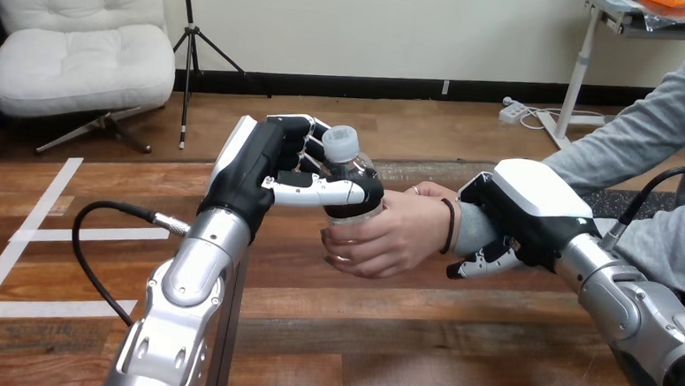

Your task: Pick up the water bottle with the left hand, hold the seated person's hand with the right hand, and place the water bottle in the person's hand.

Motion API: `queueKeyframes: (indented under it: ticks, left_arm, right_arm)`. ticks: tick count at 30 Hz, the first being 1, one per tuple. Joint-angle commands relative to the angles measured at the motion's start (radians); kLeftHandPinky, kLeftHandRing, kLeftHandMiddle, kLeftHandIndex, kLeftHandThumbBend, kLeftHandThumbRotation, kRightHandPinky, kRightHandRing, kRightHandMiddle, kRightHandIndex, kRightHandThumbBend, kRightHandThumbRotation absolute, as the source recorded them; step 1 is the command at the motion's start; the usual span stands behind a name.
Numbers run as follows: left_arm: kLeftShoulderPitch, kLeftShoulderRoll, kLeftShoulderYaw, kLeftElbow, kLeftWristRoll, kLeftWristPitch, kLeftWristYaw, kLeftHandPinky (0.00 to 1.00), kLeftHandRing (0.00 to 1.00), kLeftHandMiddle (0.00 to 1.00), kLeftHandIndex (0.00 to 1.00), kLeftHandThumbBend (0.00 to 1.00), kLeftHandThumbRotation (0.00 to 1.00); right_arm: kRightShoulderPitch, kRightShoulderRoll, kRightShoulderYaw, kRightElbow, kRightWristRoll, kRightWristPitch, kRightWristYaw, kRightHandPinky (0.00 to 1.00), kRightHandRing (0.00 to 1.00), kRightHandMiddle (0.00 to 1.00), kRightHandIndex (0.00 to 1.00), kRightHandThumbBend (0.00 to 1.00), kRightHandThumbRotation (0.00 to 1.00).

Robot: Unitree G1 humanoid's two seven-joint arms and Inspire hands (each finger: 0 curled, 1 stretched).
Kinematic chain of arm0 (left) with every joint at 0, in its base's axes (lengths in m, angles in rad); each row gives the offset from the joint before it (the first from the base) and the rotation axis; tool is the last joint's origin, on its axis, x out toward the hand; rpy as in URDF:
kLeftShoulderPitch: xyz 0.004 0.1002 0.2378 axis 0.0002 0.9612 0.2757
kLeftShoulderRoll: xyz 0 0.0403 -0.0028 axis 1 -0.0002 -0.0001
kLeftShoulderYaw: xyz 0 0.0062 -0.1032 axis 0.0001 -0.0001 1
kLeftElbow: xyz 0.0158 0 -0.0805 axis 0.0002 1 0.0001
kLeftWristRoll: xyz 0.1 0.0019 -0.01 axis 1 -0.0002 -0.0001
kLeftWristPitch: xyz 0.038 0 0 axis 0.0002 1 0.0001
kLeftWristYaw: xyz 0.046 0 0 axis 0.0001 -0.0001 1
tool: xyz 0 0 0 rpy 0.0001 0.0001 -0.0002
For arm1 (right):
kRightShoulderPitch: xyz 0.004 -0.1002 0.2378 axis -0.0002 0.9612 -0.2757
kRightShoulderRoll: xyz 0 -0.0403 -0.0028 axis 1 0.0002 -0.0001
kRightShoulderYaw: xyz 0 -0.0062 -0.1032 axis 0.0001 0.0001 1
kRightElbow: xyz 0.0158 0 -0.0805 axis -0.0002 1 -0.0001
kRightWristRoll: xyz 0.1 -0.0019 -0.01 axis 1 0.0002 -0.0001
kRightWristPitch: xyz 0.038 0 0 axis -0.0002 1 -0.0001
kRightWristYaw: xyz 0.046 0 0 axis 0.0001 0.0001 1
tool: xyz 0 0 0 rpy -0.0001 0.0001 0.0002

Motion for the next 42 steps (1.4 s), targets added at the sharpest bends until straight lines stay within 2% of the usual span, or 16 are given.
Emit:
queueKeyframes:
  ticks: [1, 19, 25, 31, 36, 42]
  left_arm:
    - [-0.04, -0.013, -0.009, -0.052, -0.022, -0.023, -0.01, 0.28, 0.34, 0.39, 0.39, 0.67, 0.0]
    - [-0.036, -0.022, 0.006, -0.054, -0.052, -0.003, -0.008, 0.31, 0.37, 0.41, 0.4, 0.71, 0.0]
    - [-0.039, -0.02, 0.008, -0.045, -0.068, 0.011, -0.014, 0.38, 0.45, 0.48, 0.46, 0.72, 0.01]
    - [-0.04, -0.019, 0.011, -0.027, -0.068, 0.01, -0.005, 0.5, 0.56, 0.6, 0.59, 0.77, 0.21]
    - [-0.039, -0.018, 0.016, -0.017, -0.074, 0.011, -0.003, 0.6, 0.68, 0.71, 0.7, 0.86, 0.41]
    - [-0.038, -0.007, 0.021, 0.001, -0.074, 0.002, -0.01, 0.71, 0.8, 0.81, 0.79, 0.91, 0.55]
  right_arm:
    - [-0.117, 0.022, -0.011, -0.022, 0.002, -0.031, -0.032, 0.19, 0.24, 0.29, 0.28, 0.74, 0.0]
    - [-0.113, 0.023, -0.021, -0.02, 0.013, -0.028, -0.02, 0.2, 0.24, 0.29, 0.27, 0.74, 0.0]
    - [-0.113, 0.022, -0.023, -0.02, 0.015, -0.027, -0.017, 0.2, 0.24, 0.29, 0.28, 0.74, 0.0]
    - [-0.113, 0.02, -0.023, -0.02, 0.015, -0.03, -0.017, 0.21, 0.25, 0.29, 0.28, 0.74, 0.0]
    - [-0.111, 0.02, -0.026, -0.02, 0.018, -0.033, -0.017, 0.21, 0.24, 0.29, 0.27, 0.74, 0.0]
    - [-0.11, 0.018, -0.025, -0.025, 0.015, -0.033, -0.018, 0.21, 0.24, 0.29, 0.27, 0.74, 0.0]
